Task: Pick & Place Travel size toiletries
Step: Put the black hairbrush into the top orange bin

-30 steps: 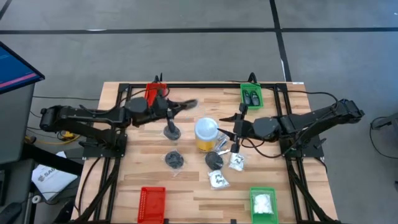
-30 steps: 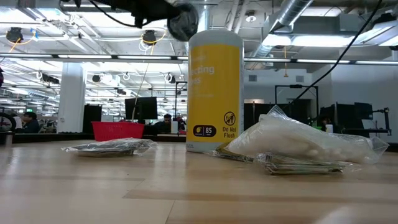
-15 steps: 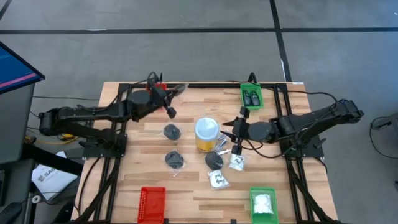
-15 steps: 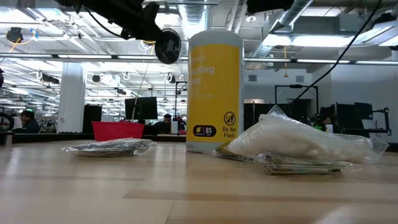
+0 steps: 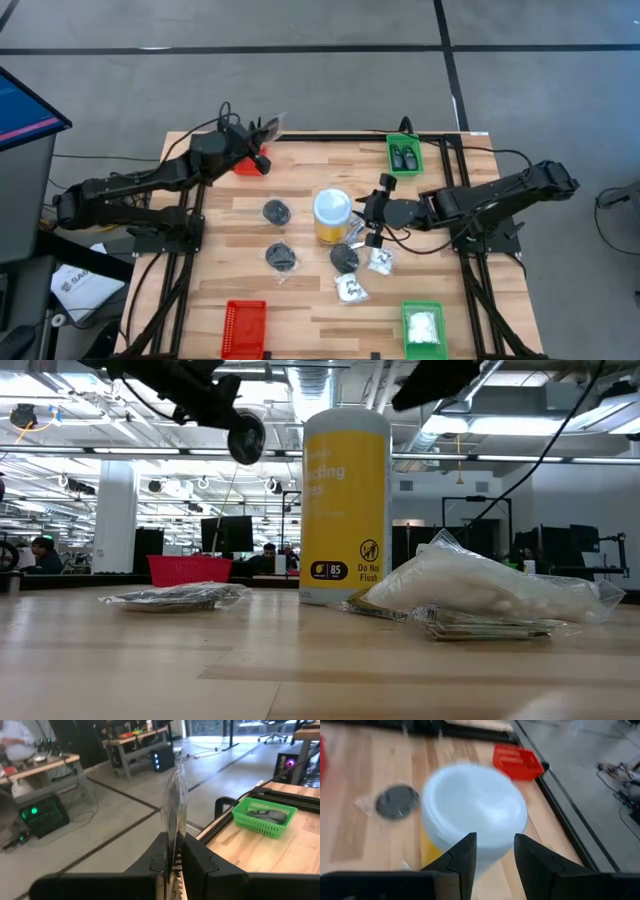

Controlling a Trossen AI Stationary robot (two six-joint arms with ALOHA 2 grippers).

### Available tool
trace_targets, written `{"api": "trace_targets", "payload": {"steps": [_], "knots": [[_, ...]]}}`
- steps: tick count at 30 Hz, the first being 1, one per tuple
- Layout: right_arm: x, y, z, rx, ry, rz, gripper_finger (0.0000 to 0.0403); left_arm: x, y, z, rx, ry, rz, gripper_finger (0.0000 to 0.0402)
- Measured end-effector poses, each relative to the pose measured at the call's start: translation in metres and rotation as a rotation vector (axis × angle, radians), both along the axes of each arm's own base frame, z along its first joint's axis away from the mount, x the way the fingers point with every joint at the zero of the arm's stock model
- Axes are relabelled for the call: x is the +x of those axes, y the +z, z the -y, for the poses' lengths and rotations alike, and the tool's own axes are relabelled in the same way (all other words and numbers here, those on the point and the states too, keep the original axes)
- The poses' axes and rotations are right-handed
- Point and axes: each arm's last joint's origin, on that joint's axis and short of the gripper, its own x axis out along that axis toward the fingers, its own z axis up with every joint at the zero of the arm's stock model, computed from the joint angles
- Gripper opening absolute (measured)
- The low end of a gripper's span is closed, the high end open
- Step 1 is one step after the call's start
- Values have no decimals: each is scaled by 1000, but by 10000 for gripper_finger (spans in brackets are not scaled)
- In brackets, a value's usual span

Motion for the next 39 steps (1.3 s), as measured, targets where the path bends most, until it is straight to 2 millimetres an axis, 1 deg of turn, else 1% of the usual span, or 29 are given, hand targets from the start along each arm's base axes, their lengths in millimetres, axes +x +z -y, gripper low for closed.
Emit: {"api": "trace_targets", "payload": {"steps": [4, 10, 15, 22, 26, 29, 35, 39], "knots": [[3, -1, 7, -2, -26, -6, 118, -11, -2, -1, -43, 32, -28, 19], [3, -3, 16, -7, -60, -22, 118, -17, -5, -2, -77, 55, -57, 19], [2, -5, 18, -9, -65, -39, 118, -22, -13, -5, -131, 87, -119, 19], [2, -5, 18, -11, -67, -43, 118, -25, -18, -8, -174, 125, -114, 19], [1, -11, 20, -19, -68, -62, 118, -28, -38, -7, -211, 138, -137, 19], [2, -11, 23, -19, -78, -58, 118, -31, -51, -7, -230, 154, -125, 19], [2, -11, 30, -19, -104, -61, 118, -35, -72, -11, -217, 178, -79, 19], [3, -11, 33, -18, -117, -60, 118, -39, -82, -14, -244, 192, -66, 19]]}}
